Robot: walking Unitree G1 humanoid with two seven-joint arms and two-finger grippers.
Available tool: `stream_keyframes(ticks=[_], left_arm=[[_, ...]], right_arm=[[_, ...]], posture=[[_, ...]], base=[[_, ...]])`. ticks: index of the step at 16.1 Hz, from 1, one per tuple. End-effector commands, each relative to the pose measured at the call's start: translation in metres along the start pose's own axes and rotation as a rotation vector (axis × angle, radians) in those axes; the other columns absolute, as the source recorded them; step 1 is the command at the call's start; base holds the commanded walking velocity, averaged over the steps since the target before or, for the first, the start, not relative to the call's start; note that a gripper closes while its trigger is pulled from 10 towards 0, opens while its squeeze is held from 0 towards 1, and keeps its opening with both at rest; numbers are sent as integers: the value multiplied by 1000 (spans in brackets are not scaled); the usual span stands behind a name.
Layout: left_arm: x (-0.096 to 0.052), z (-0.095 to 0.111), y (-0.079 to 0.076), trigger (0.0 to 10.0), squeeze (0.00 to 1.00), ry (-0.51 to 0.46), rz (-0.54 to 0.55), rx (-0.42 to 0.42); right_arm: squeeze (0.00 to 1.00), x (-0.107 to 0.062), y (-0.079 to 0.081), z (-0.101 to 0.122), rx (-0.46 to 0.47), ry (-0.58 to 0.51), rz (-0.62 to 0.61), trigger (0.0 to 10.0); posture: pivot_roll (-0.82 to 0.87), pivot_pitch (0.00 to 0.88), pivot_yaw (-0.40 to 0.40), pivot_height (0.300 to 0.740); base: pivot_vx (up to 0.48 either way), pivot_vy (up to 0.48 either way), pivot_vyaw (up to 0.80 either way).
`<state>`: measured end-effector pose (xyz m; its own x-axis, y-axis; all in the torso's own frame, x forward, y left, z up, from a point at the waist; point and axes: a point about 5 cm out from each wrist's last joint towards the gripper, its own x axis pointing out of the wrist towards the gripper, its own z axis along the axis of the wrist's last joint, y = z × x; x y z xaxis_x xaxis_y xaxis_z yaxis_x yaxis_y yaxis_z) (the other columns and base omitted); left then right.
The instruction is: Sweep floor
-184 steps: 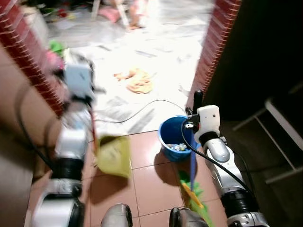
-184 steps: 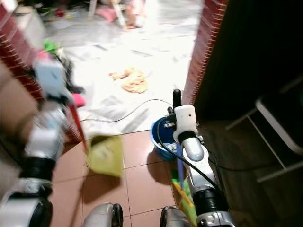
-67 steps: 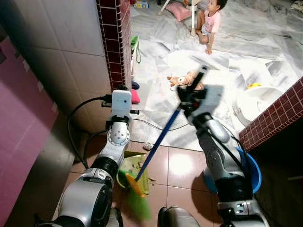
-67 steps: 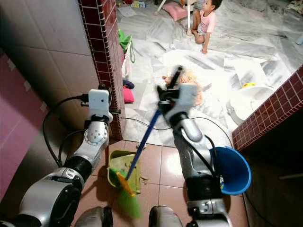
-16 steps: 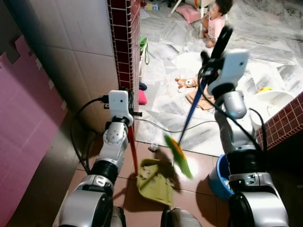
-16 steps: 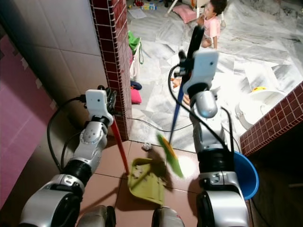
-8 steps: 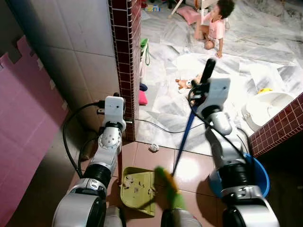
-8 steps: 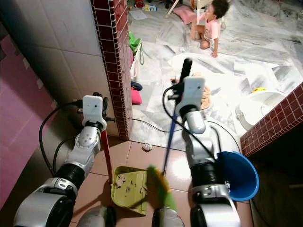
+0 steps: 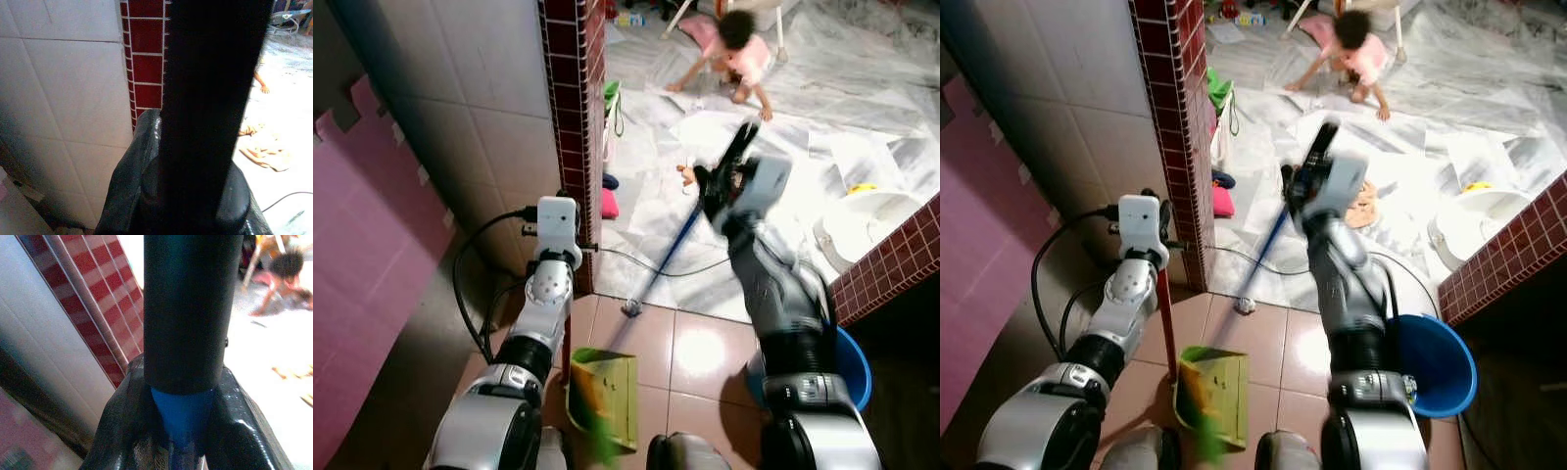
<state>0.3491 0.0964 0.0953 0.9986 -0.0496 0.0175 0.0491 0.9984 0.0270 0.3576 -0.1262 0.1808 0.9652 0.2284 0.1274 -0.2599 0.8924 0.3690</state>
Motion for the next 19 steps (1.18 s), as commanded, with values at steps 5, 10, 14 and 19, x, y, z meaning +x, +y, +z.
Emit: stream_keyframes(ticks=[5,10,14,19], left_arm=[[-1,-6,-6,10000,0,54,-7,-79],[3,3,-4,10000,0,23,-23,-98],[4,34,-5,10000,0,-149,-153,-144],[3,75,21,10000,0,-292,-176,-96]], right_arm=[[0,5,7,74,-285,-302,87,10000],[0,0,-11,118,-443,-490,-10,10000],[0,-11,-21,71,-473,-363,-75,10000],[0,-32,-34,15,-613,-202,-202,10000]], posture=[[-115,50,-5,740],[-108,47,-2,740],[-92,51,-10,740],[-66,18,2,740]], base=[[0,0,0],[0,0,0],[0,0,0],[0,0,0]])
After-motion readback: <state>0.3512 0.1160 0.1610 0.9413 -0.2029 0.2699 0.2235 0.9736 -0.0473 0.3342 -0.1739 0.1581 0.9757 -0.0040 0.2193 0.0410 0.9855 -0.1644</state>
